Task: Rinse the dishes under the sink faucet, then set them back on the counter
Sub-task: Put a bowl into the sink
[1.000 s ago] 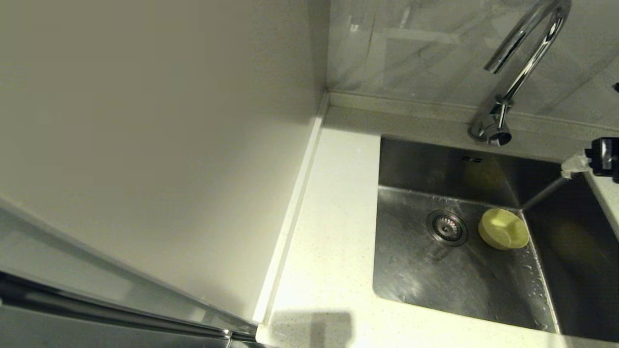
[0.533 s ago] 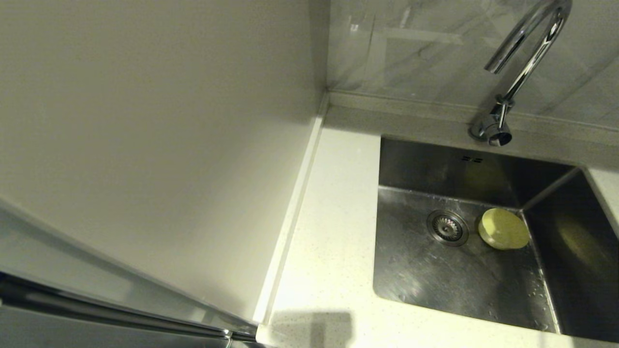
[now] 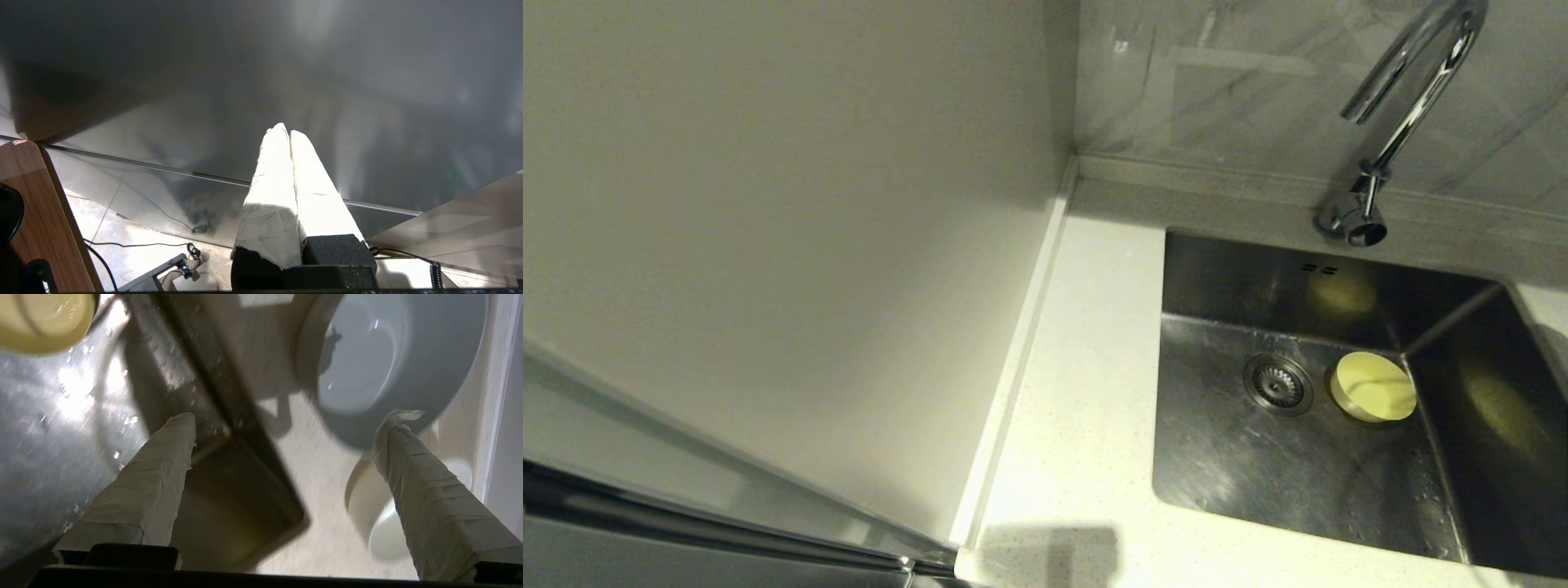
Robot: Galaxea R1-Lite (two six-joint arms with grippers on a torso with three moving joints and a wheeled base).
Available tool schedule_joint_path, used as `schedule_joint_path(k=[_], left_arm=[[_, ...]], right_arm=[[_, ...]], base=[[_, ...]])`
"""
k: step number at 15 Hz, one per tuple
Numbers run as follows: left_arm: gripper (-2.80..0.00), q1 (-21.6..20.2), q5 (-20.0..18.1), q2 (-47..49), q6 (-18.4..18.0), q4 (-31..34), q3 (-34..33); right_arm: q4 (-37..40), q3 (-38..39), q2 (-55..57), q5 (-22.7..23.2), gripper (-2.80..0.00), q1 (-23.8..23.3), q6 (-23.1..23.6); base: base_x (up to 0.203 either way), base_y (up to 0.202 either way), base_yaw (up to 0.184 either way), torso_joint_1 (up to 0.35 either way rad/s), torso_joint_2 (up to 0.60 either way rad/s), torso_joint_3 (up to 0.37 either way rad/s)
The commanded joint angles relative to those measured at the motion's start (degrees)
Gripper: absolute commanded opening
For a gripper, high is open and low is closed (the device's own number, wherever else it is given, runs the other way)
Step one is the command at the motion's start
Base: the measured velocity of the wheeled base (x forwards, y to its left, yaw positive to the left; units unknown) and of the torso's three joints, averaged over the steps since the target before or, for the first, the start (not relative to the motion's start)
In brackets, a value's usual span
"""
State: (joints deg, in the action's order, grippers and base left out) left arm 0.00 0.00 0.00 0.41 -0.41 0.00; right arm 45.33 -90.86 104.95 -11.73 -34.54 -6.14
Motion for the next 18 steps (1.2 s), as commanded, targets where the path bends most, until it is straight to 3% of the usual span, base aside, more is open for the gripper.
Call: schedule_joint_path(k=[1, 8, 10, 11, 18], left_arm=[[-2.80, 0.1, 0.0, 0.0, 0.0, 0.0, -0.2], [-2.80, 0.0, 0.0, 0.0, 0.0, 0.0, -0.2], [-2.80, 0.0, 0.0, 0.0, 0.0, 0.0, -0.2], [-2.80, 0.0, 0.0, 0.0, 0.0, 0.0, -0.2], [-2.80, 0.0, 0.0, 0.0, 0.0, 0.0, -0.2]], right_arm=[[-3.8, -0.3, 4.2, 0.1, 0.00, -2.0, 1.2], [-5.2, -6.4, 11.0, 0.5, 0.00, -6.9, 3.3], [-4.8, -6.1, 10.8, 2.6, 0.00, -7.5, 3.4], [-4.4, -6.2, 10.7, 3.2, -2.80, -7.5, 3.3], [-4.3, -4.7, 9.3, 4.2, -2.80, -7.5, 3.7]], base=[[0.000, 0.000, 0.000, 0.000, 0.00, 0.000], [0.000, 0.000, 0.000, 0.000, 0.00, 0.000], [0.000, 0.000, 0.000, 0.000, 0.00, 0.000], [0.000, 0.000, 0.000, 0.000, 0.00, 0.000], [0.000, 0.000, 0.000, 0.000, 0.00, 0.000]])
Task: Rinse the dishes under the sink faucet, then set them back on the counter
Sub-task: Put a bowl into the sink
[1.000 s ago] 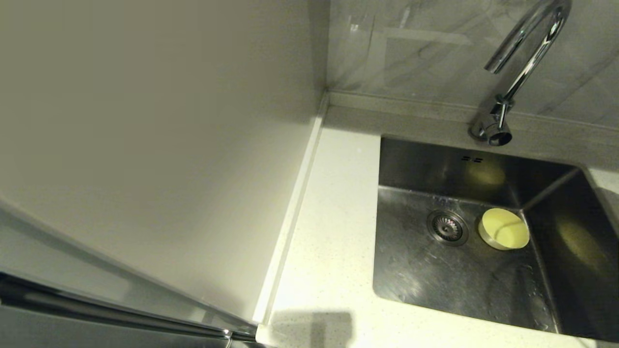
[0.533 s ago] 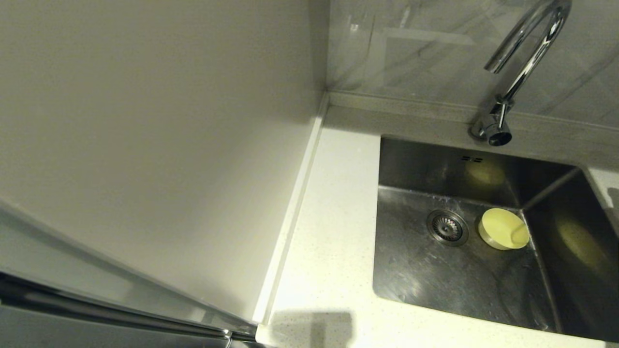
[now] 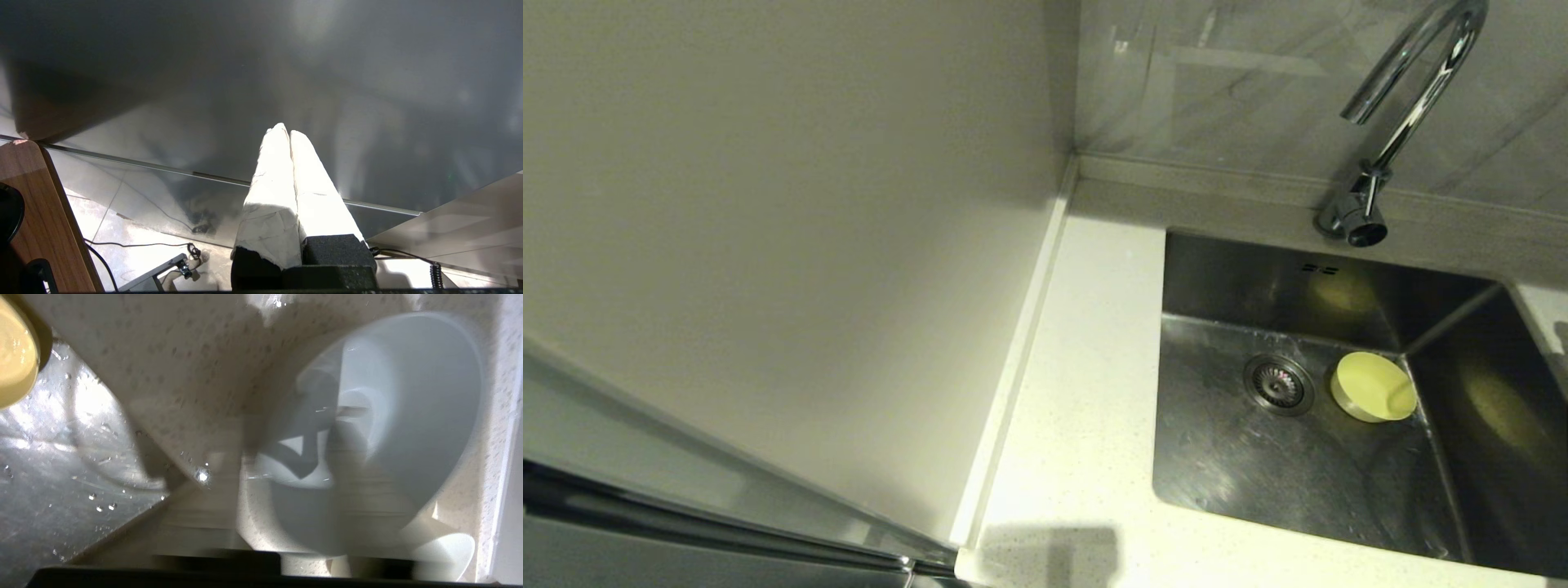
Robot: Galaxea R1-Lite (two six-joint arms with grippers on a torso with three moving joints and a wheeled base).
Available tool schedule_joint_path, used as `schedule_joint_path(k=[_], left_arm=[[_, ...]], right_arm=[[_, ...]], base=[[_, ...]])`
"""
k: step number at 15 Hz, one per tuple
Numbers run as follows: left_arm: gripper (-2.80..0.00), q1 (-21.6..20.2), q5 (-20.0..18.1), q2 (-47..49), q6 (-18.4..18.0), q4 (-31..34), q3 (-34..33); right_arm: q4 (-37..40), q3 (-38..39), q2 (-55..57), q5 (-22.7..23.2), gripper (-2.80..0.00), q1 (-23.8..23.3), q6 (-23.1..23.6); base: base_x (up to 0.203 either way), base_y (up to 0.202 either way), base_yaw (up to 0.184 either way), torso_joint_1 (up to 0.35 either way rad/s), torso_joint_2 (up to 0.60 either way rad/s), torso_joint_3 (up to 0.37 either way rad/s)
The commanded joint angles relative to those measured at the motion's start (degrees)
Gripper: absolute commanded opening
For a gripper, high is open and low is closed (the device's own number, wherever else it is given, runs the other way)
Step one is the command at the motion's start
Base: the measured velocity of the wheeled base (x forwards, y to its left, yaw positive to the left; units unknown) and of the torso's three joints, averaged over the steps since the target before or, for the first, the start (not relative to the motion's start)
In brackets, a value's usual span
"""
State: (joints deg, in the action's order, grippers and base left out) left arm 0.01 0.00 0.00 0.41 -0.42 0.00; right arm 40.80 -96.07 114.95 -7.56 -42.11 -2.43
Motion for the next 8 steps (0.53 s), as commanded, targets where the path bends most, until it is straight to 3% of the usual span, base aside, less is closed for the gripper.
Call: schedule_joint_path(k=[1, 8], left_arm=[[-2.80, 0.0, 0.0, 0.0, 0.0, 0.0, -0.2], [-2.80, 0.0, 0.0, 0.0, 0.0, 0.0, -0.2]], right_arm=[[0.2, 0.8, -1.0, 0.0, -2.80, 0.1, 0.0], [0.1, 3.0, -5.7, 5.5, -2.80, 2.0, 0.2]], base=[[0.000, 0.000, 0.000, 0.000, 0.00, 0.000], [0.000, 0.000, 0.000, 0.000, 0.00, 0.000]])
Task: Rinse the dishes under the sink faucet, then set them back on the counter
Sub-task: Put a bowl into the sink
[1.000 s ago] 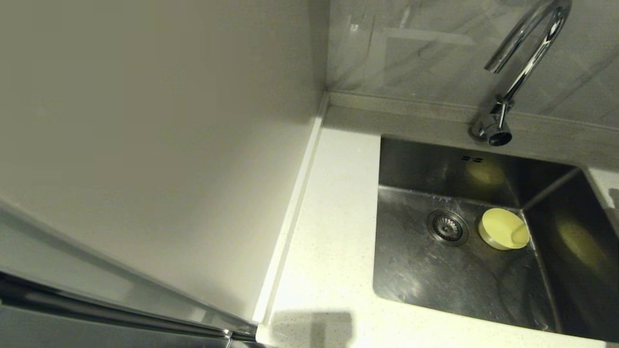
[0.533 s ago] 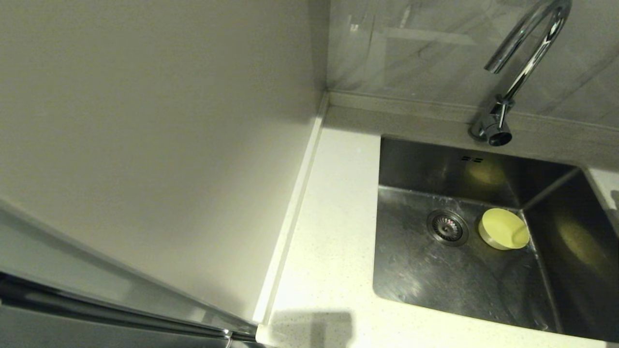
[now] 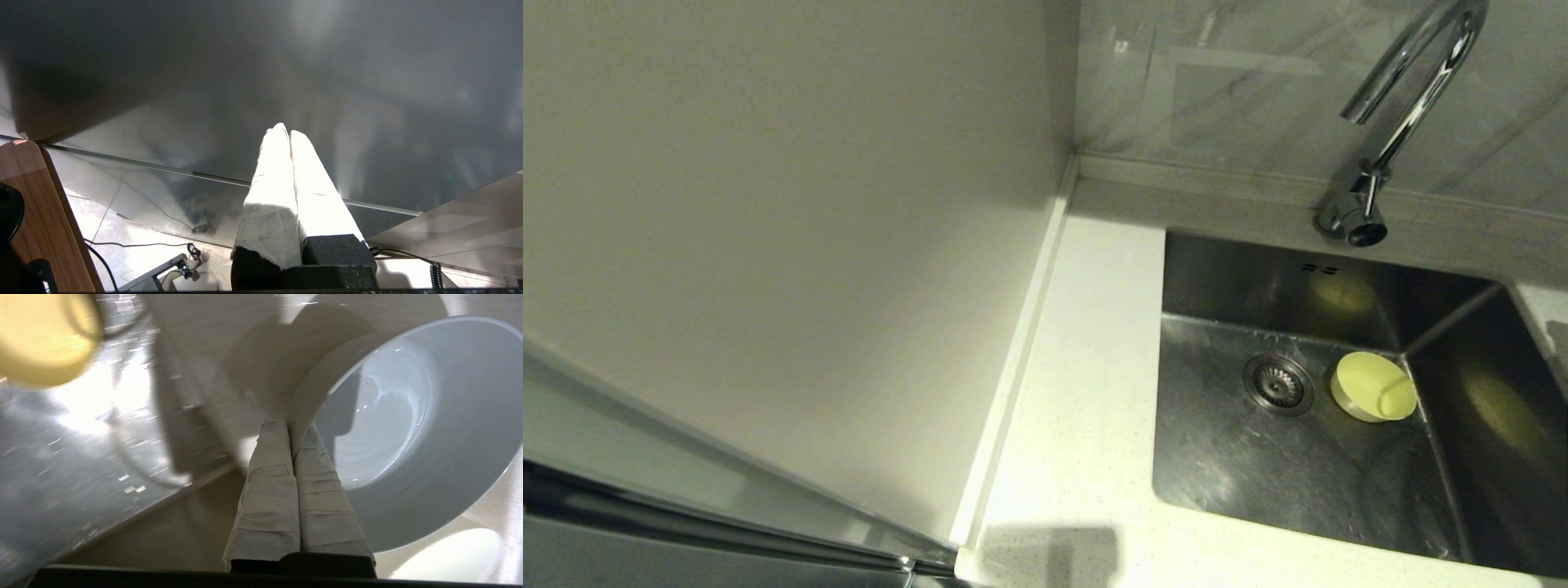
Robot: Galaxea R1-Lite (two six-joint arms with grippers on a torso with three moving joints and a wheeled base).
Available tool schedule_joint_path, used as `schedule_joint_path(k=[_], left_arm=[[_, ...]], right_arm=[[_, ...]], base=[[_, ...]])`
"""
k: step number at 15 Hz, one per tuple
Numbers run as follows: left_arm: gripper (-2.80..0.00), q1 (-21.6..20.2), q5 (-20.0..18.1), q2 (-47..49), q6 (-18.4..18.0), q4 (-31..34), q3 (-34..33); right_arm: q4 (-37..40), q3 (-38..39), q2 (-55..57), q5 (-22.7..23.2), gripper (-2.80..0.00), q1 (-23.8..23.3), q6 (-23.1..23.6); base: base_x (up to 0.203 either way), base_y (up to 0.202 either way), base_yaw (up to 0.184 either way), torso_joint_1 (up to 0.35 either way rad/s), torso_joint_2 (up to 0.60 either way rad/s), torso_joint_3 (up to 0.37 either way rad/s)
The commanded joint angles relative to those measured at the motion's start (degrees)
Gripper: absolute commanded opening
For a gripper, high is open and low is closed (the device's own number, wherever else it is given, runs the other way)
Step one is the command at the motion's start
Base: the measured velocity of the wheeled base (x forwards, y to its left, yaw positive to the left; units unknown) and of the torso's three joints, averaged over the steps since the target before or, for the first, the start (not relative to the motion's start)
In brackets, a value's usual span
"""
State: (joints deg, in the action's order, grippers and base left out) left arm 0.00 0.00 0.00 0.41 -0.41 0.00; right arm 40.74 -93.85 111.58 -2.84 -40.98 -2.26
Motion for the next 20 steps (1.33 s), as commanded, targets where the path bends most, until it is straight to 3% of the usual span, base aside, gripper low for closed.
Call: schedule_joint_path(k=[1, 5, 11, 15, 20], left_arm=[[-2.80, 0.0, 0.0, 0.0, 0.0, 0.0, -0.2], [-2.80, 0.0, 0.0, 0.0, 0.0, 0.0, -0.2], [-2.80, 0.0, 0.0, 0.0, 0.0, 0.0, -0.2], [-2.80, 0.0, 0.0, 0.0, 0.0, 0.0, -0.2], [-2.80, 0.0, 0.0, 0.0, 0.0, 0.0, -0.2]], right_arm=[[0.2, 2.0, -3.9, 1.5, -2.80, 1.9, 0.0], [-0.1, 12.0, -12.9, 3.5, -2.80, 9.3, 2.4], [-5.3, 22.8, -16.6, 2.8, -2.80, 29.1, 3.7], [-13.5, 29.4, -9.8, -3.4, -2.80, 40.9, -2.1], [-30.9, 35.8, 3.9, -11.8, -2.80, 43.8, -3.2]], base=[[0.000, 0.000, 0.000, 0.000, 0.00, 0.000], [0.000, 0.000, 0.000, 0.000, 0.00, 0.000], [0.000, 0.000, 0.000, 0.000, 0.00, 0.000], [0.000, 0.000, 0.000, 0.000, 0.00, 0.000], [0.000, 0.000, 0.000, 0.000, 0.00, 0.000]])
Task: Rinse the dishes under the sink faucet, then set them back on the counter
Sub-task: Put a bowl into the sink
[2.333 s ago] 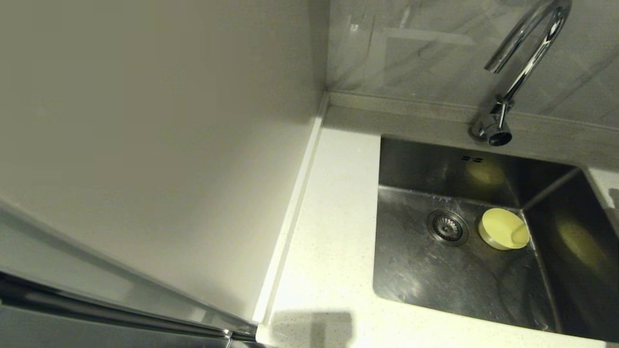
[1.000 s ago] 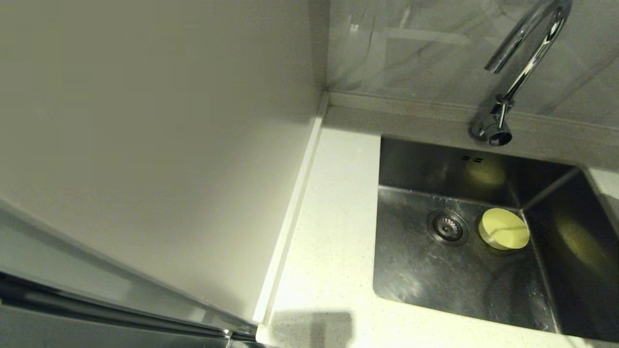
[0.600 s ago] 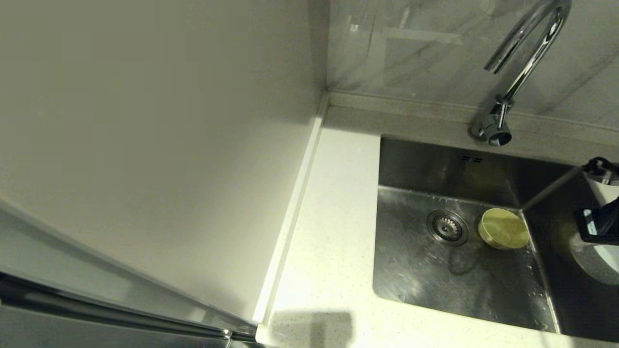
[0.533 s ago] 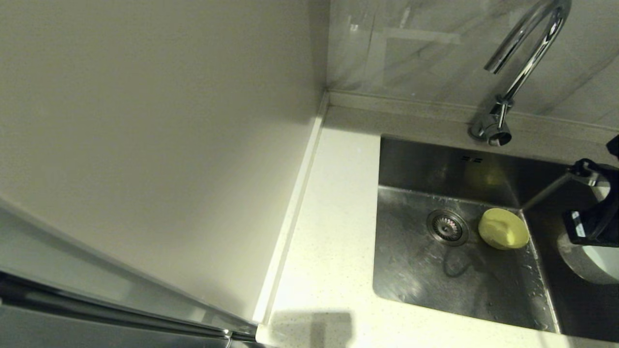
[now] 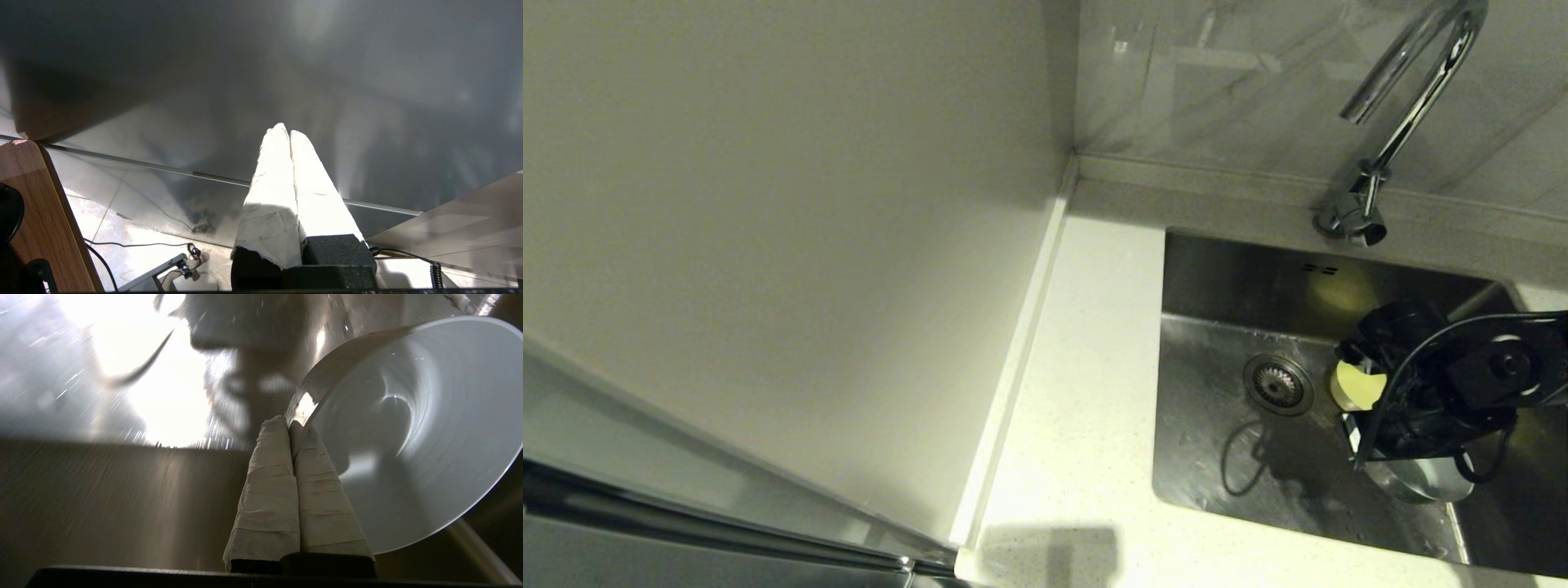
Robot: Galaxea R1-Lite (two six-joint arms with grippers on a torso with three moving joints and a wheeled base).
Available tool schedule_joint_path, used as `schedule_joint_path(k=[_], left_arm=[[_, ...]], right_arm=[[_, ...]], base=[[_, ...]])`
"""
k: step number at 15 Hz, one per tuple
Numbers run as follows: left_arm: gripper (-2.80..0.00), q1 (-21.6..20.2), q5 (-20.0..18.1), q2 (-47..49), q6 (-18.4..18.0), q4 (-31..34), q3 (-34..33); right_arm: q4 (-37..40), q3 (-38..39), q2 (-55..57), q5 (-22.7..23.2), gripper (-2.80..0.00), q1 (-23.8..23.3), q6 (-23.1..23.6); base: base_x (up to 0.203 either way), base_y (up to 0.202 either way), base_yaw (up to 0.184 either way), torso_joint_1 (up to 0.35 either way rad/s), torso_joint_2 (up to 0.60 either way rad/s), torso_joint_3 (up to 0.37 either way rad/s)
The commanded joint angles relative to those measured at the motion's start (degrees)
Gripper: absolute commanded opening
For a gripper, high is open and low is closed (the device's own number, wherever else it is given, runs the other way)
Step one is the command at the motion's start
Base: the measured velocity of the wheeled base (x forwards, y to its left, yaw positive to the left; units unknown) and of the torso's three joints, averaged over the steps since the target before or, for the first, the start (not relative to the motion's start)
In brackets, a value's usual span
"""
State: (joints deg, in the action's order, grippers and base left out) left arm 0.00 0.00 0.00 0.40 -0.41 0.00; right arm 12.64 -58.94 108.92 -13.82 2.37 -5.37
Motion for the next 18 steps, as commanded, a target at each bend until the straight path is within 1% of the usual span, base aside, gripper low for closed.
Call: schedule_joint_path(k=[1, 4, 8, 14, 18], left_arm=[[-2.80, 0.0, 0.0, 0.0, 0.0, 0.0, -0.2], [-2.80, 0.0, 0.0, 0.0, 0.0, 0.0, -0.2], [-2.80, 0.0, 0.0, 0.0, 0.0, 0.0, -0.2], [-2.80, 0.0, 0.0, 0.0, 0.0, 0.0, -0.2], [-2.80, 0.0, 0.0, 0.0, 0.0, 0.0, -0.2]], right_arm=[[-4.5, 0.7, 8.6, -1.5, -2.80, 0.4, -0.1], [-6.8, -0.3, 11.9, -2.2, -2.80, -0.7, -0.2], [-9.7, -1.3, 15.9, -3.5, -2.80, -3.5, -0.1], [-9.9, -5.4, 18.9, -3.5, -2.80, -5.8, -0.2], [-9.9, -5.8, 18.9, -3.5, -2.80, -6.2, -0.1]], base=[[0.000, 0.000, 0.000, 0.000, 0.00, 0.000], [0.000, 0.000, 0.000, 0.000, 0.00, 0.000], [0.000, 0.000, 0.000, 0.000, 0.00, 0.000], [0.000, 0.000, 0.000, 0.000, 0.00, 0.000], [0.000, 0.000, 0.000, 0.000, 0.00, 0.000]])
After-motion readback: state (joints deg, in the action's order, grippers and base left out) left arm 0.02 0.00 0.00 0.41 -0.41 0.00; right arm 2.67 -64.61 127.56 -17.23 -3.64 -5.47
